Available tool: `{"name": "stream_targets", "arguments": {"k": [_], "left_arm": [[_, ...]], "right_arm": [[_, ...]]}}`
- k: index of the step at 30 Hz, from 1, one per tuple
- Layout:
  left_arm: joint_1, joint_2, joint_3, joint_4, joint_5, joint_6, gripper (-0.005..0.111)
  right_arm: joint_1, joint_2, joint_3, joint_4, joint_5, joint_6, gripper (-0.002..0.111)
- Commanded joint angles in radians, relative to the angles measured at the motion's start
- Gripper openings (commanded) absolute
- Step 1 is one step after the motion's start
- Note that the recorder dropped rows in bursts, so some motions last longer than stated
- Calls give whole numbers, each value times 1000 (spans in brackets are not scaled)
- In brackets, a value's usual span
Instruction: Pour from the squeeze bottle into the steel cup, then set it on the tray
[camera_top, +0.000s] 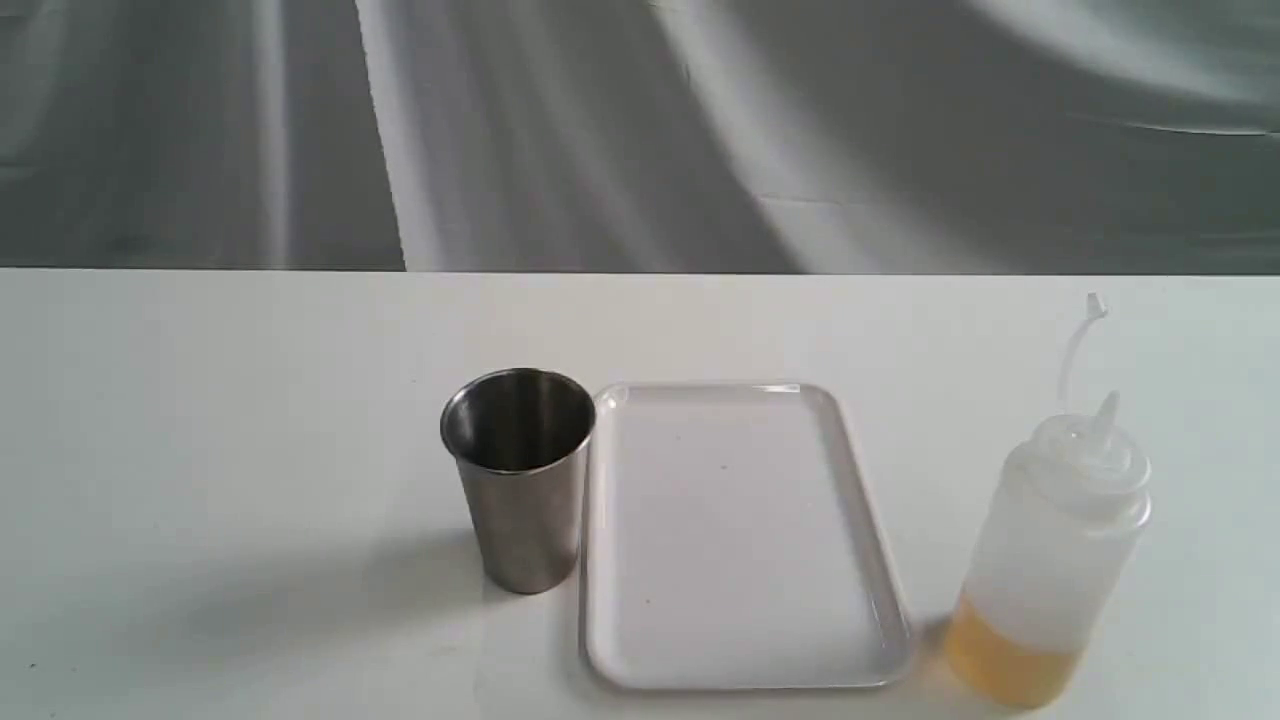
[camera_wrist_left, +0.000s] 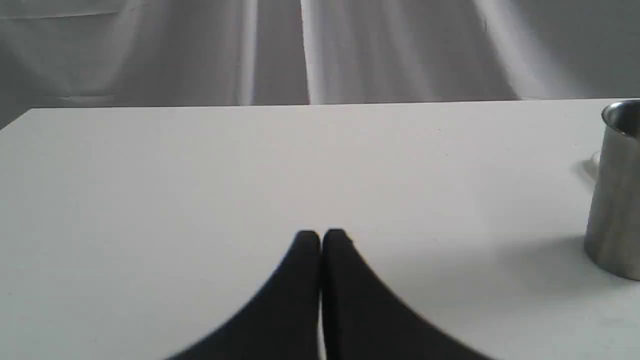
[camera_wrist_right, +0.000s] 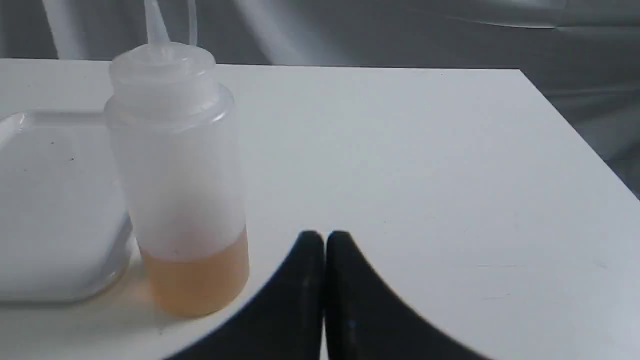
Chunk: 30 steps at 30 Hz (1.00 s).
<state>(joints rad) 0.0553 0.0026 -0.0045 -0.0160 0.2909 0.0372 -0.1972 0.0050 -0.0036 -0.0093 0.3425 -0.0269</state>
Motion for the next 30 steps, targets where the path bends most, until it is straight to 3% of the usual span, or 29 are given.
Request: {"name": "stream_targets", "arguments": {"k": [1,13,30], "left_arm": [[-8,-3,4,-1,-7,-1,0],[-8,-3,4,-1,-7,-4,0],[-8,-3,4,-1,-7,-1,0]], "right_arm": [[-2,-5,4,3,-1,1,0],[-2,-5,4,1,-20,1,0],[-2,-5,4,3,-368,1,0]]}}
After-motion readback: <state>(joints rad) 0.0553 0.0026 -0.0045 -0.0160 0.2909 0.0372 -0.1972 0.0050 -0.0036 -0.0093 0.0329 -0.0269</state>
